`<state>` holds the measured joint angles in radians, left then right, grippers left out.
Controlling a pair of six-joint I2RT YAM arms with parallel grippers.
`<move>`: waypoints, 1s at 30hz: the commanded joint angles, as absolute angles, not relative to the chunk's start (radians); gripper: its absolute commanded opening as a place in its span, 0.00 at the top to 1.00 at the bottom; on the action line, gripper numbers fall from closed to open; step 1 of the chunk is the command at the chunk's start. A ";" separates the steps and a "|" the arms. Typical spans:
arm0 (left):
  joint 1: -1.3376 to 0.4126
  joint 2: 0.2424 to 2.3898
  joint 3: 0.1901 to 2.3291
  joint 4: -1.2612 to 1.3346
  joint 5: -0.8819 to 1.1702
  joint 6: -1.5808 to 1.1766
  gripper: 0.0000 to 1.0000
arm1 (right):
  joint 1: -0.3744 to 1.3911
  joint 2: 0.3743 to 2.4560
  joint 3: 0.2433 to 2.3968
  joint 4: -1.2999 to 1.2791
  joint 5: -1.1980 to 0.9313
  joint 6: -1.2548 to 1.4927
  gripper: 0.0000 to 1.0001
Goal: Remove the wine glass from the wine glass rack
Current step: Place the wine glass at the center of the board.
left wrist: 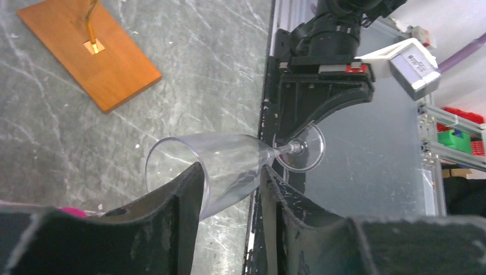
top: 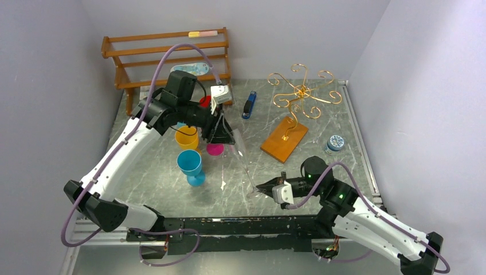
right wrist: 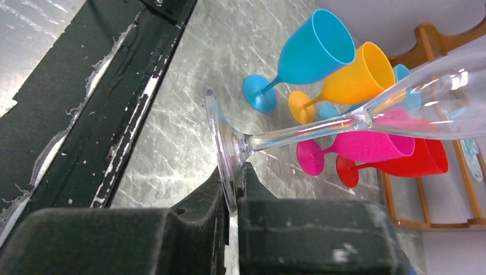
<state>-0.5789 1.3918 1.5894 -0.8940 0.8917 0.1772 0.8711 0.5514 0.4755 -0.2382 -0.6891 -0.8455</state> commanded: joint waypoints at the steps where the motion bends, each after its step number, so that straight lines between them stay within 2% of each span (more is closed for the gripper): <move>1: -0.583 1.389 1.584 -0.905 1.053 0.221 0.58 | 0.873 0.529 0.474 -0.167 -0.664 -0.865 1.00; 7: -0.581 1.400 1.563 -0.979 1.193 0.363 0.57 | 0.873 0.522 0.472 -0.119 -0.610 -0.898 1.00; 13: -0.582 1.423 1.582 -1.149 1.188 0.519 0.59 | 0.872 0.533 0.473 -0.076 -0.538 -0.968 1.00; 16: -0.582 1.414 1.568 -1.108 1.167 0.488 0.63 | 0.873 0.573 0.505 -0.125 -0.507 -1.044 1.00; 20: -0.582 1.411 1.573 -1.105 1.145 0.468 0.73 | 0.872 0.619 0.551 -0.183 -0.438 -1.139 1.00; 25: -0.583 1.406 1.550 -1.113 1.124 0.462 0.94 | 0.872 0.642 0.577 -0.155 -0.377 -1.190 1.00; 30: -0.583 1.372 1.527 -1.012 1.080 0.387 0.95 | 0.873 0.664 0.588 -0.105 -0.328 -1.222 1.00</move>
<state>-0.5484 1.4021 1.5700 -0.9924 1.0592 0.4702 0.8875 0.6548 0.5014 -0.3172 -0.4969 -1.2152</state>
